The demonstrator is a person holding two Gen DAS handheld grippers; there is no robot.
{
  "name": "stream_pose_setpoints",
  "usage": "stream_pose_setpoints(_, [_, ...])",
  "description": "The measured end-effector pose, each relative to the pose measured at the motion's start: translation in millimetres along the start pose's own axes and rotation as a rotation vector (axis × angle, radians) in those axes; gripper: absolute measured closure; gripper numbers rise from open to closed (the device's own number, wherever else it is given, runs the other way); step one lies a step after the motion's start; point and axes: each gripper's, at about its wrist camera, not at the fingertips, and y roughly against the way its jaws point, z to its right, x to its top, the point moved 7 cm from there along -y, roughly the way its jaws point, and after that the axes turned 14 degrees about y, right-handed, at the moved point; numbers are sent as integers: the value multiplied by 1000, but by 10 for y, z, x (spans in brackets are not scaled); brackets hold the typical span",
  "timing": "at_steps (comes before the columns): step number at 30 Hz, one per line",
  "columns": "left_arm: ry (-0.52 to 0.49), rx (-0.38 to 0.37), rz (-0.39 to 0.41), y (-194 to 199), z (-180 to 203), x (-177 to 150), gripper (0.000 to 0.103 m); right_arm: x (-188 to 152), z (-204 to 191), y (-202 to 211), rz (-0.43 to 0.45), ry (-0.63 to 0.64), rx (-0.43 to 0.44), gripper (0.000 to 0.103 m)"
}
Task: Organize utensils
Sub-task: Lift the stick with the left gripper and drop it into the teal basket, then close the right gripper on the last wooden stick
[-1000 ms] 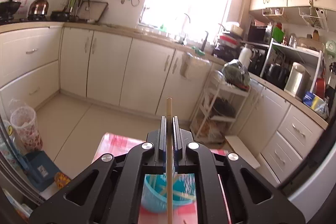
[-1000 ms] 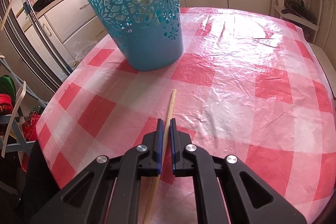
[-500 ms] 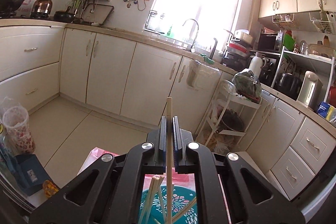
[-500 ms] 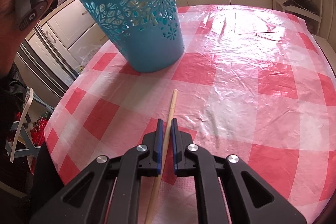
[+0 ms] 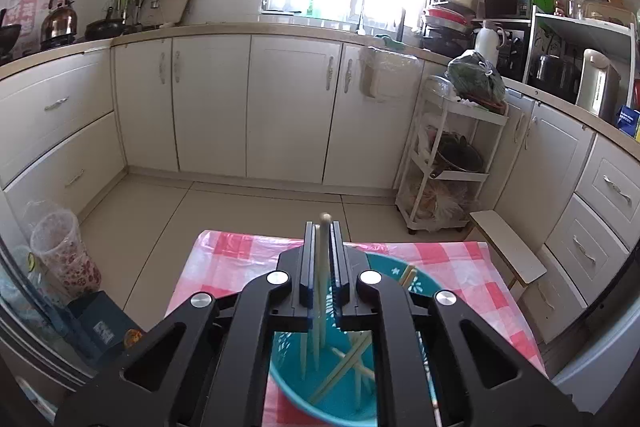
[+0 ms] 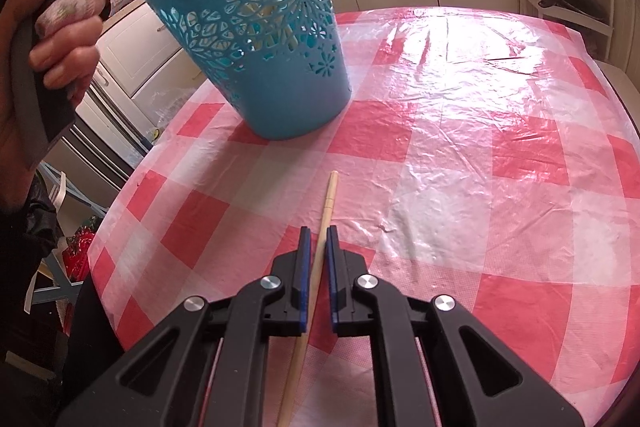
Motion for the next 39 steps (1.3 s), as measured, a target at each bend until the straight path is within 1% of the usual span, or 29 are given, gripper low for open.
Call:
stream_pose_setpoints(1, [8, 20, 11, 111, -82, -17, 78, -3, 5, 7, 1, -2, 2, 95])
stream_pose_setpoints(2, [15, 37, 27, 214, -157, -24, 70, -3, 6, 13, 1, -2, 2, 95])
stream_pose_setpoints(3, [25, 58, 51, 328, -243, -32, 51, -1, 6, 19, 1, -1, 3, 94])
stream_pose_setpoints(4, [34, 84, 77, 446, -339, -54, 37, 1, 2, 24, 1, 1, 4, 93])
stream_pose_setpoints(5, [43, 116, 100, 568, -452, -105, 32, 2, -8, 28, 0, 7, 3, 92])
stream_pose_setpoints(6, [45, 140, 103, 660, -555, -189, 28, 7, -24, 26, -3, 16, -2, 90])
stream_pose_setpoints(7, [36, 157, 88, 712, -637, -288, 25, 15, -45, 15, -7, 25, -9, 89])
stream_pose_setpoints(11, [-21, 257, 26, 783, -938, -717, 23, 32, -146, -4, -30, 91, -75, 84])
stream_pose_setpoints(12, [-32, 276, 9, 778, -994, -813, 23, 27, -162, 3, -32, 90, -85, 80])
stream_pose_setpoints(13, [-39, 289, -6, 770, -1040, -899, 22, 21, -168, 9, -30, 86, -93, 77])
stream_pose_setpoints(15, [-45, 312, -40, 744, -1135, -1090, 22, 4, -179, 17, -27, 83, -116, 77])
stream_pose_setpoints(17, [-38, 315, -59, 713, -1202, -1216, 21, 6, -207, 4, -36, 99, -142, 77])
stream_pose_setpoints(21, [-31, 317, -78, 611, -1252, -1326, 21, 28, -298, -51, -84, 181, -235, 77])
stream_pose_setpoints(24, [-26, 316, -87, 567, -1255, -1366, 21, 20, -273, -42, -82, 163, -246, 77])
stream_pose_setpoints(25, [-18, 306, -89, 572, -1256, -1372, 21, 14, -268, -41, -81, 165, -258, 79])
stream_pose_setpoints(27, [-15, 294, -85, 579, -1221, -1377, 19, 5, -284, -34, -78, 180, -280, 81])
stream_pose_setpoints(30, [-21, 286, -80, 595, -1189, -1375, 18, -13, -295, -16, -68, 175, -285, 85])
stream_pose_setpoints(34, [-11, 282, -85, 587, -1195, -1388, 17, -29, -250, 22, -48, 139, -281, 97])
stream_pose_setpoints(39, [-7, 289, -96, 518, -1224, -1441, 16, -57, -169, 77, -19, 57, -222, 97])
